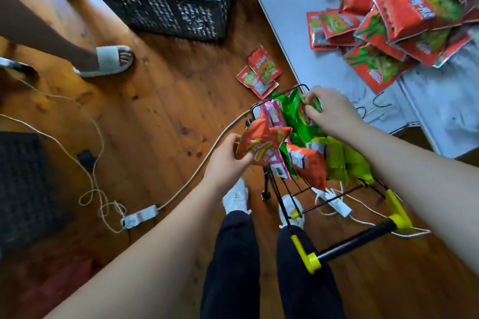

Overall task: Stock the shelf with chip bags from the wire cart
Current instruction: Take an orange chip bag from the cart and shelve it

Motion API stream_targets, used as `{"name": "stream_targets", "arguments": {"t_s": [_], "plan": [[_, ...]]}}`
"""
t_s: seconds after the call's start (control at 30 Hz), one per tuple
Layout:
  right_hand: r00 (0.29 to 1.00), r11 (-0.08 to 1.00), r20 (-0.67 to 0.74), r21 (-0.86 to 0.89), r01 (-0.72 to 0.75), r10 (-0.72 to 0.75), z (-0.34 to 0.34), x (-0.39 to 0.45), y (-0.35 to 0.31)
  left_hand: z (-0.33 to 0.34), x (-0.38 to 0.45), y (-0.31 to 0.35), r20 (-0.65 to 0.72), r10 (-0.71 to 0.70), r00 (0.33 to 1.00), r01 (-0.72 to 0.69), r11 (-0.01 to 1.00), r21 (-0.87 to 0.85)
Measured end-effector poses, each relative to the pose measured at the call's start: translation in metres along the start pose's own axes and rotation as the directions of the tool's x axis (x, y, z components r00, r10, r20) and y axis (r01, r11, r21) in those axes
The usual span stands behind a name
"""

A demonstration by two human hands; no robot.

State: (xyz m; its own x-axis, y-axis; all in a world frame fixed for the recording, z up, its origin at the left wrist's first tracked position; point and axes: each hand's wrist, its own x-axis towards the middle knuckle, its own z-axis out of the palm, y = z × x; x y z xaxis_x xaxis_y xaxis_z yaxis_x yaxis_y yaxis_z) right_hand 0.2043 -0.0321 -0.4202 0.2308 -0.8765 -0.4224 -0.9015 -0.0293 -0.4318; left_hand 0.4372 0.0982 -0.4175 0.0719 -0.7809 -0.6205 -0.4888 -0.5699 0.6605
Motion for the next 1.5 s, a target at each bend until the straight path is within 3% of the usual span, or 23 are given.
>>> {"name": "stream_targets", "arguments": {"t_s": [0.1, 0.27, 0.37, 0.47, 0.57, 0.73, 0.8, 0.97, 1.13, 1.2, 1.27, 1.5], "plan": [[0.982, 0.972, -0.144, 0.217, -0.088, 0.121, -0.028, -0.031, -0.027, -0.024, -0.010, 0.027, -0.098, -0.048, 0.994, 0.036, 0.992, -0.119], [0.967, 0.903, -0.175, 0.419, -0.100, 0.188, -0.086, -0.115, -0.090, -0.050, -0.062, 0.117, -0.142, -0.027, 0.990, -0.005, 0.975, -0.223], [0.947, 0.883, -0.253, 0.465, -0.062, 0.200, -0.126, -0.168, -0.120, -0.058, -0.114, 0.180, -0.037, -0.029, 0.999, 0.014, 0.939, -0.345], [0.879, 0.856, -0.393, 0.516, -0.032, 0.269, -0.163, -0.222, -0.135, -0.056, -0.161, 0.229, 0.125, -0.069, 0.990, 0.118, 0.885, -0.450], [0.779, 0.814, -0.509, 0.580, -0.003, 0.366, -0.202, -0.277, -0.136, -0.052, -0.221, 0.286, 0.262, 0.062, 0.963, 0.068, 0.886, -0.458], [0.623, 0.774, -0.624, 0.631, 0.048, 0.471, -0.254, -0.371, -0.119, -0.018, -0.310, 0.335, 0.412, 0.259, 0.873, -0.064, 0.900, -0.432], [0.572, 0.740, -0.631, 0.669, 0.061, 0.524, -0.269, -0.419, -0.101, 0.010, -0.349, 0.351, 0.444, 0.369, 0.816, -0.208, 0.905, -0.370], [0.531, 0.639, -0.601, 0.757, 0.139, 0.597, -0.284, -0.566, -0.036, 0.105, -0.443, 0.378, 0.467, 0.513, 0.720, -0.361, 0.852, -0.379], [0.550, 0.481, -0.443, 0.873, 0.083, 0.708, -0.269, -0.739, 0.044, 0.214, -0.555, 0.394, 0.639, 0.523, 0.565, -0.424, 0.848, -0.318], [0.482, 0.463, -0.449, 0.881, 0.098, 0.752, -0.260, -0.800, 0.069, 0.261, -0.598, 0.399, 0.718, 0.505, 0.479, -0.449, 0.844, -0.294], [0.367, 0.455, -0.468, 0.881, 0.127, 0.804, -0.252, -0.853, 0.091, 0.305, -0.638, 0.403, 0.782, 0.479, 0.398, -0.461, 0.842, -0.281], [-0.013, 0.390, -0.396, 0.898, 0.207, 0.918, -0.229, -0.983, 0.158, 0.452, -0.738, 0.409, 0.929, 0.303, 0.214, -0.509, 0.846, -0.158]]}}
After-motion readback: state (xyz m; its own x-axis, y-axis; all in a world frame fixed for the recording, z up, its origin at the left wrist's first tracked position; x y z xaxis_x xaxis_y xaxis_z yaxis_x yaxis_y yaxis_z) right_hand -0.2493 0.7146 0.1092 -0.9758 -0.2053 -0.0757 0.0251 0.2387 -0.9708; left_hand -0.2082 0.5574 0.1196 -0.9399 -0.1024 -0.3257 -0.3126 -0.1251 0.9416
